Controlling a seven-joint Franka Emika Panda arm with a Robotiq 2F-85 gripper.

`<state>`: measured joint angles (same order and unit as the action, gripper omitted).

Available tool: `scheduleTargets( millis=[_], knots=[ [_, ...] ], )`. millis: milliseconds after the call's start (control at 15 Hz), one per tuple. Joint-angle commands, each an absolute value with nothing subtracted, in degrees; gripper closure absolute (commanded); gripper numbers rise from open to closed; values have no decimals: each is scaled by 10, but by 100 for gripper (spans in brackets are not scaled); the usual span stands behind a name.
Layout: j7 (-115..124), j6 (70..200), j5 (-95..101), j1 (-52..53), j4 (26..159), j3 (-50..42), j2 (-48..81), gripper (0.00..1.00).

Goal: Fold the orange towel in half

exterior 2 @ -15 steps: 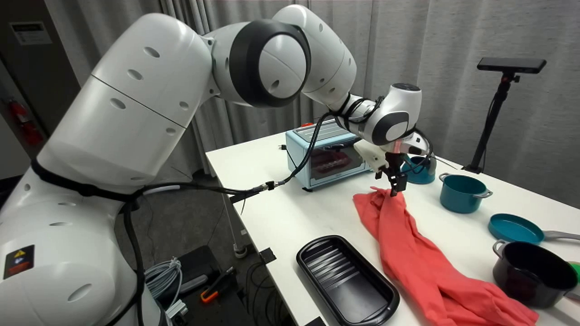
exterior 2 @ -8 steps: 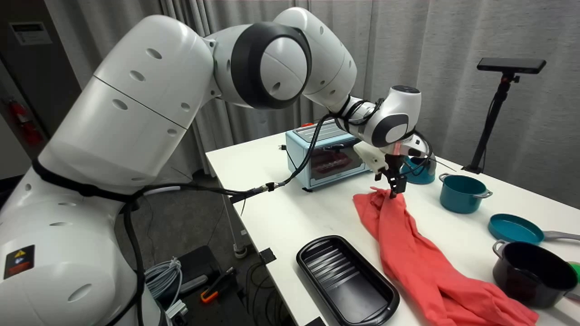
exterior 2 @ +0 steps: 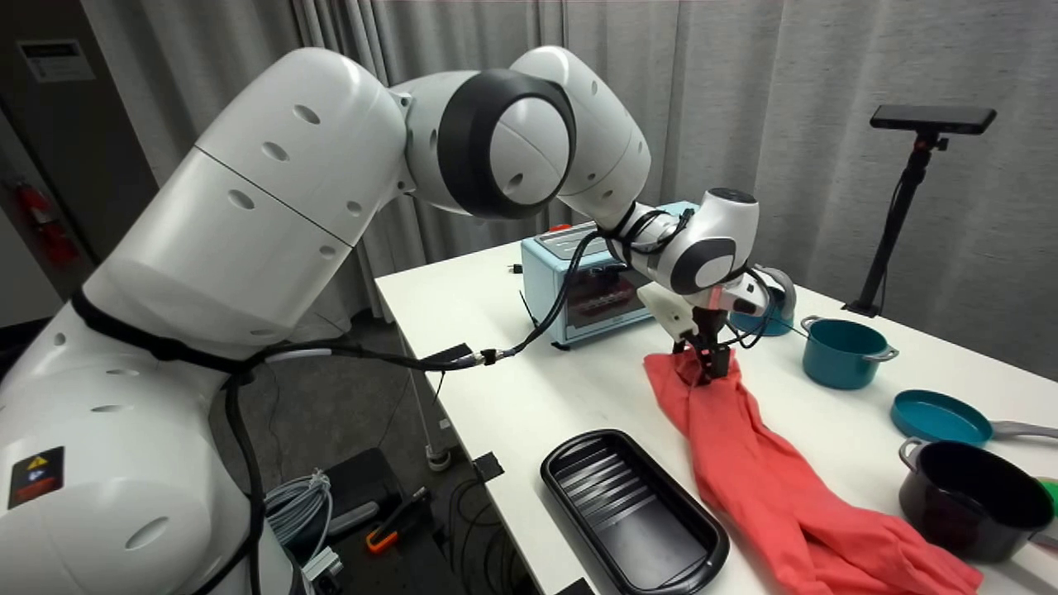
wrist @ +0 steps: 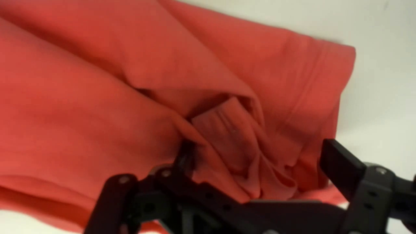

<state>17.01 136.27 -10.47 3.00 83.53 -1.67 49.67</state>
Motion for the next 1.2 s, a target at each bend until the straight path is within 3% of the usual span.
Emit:
scheduleTargets(
  millis=[0, 67, 133, 733, 800, 933, 1000, 1133],
  knots=[
    [162, 1372, -95, 31, 830, -14, 513, 0],
    [162, 1371, -95, 31, 831, -14, 514, 25],
    [162, 1370, -95, 31, 831, -14, 514, 26],
    [147, 1362, -108, 23, 825, 7, 498, 94],
    [143, 1362, -111, 22, 826, 12, 494, 98],
    [133, 1361, -117, 18, 830, 22, 485, 95],
    [129, 1357, -120, 17, 833, 27, 475, 100],
    [116, 1354, -129, 9, 851, 38, 445, 100]
  ],
)
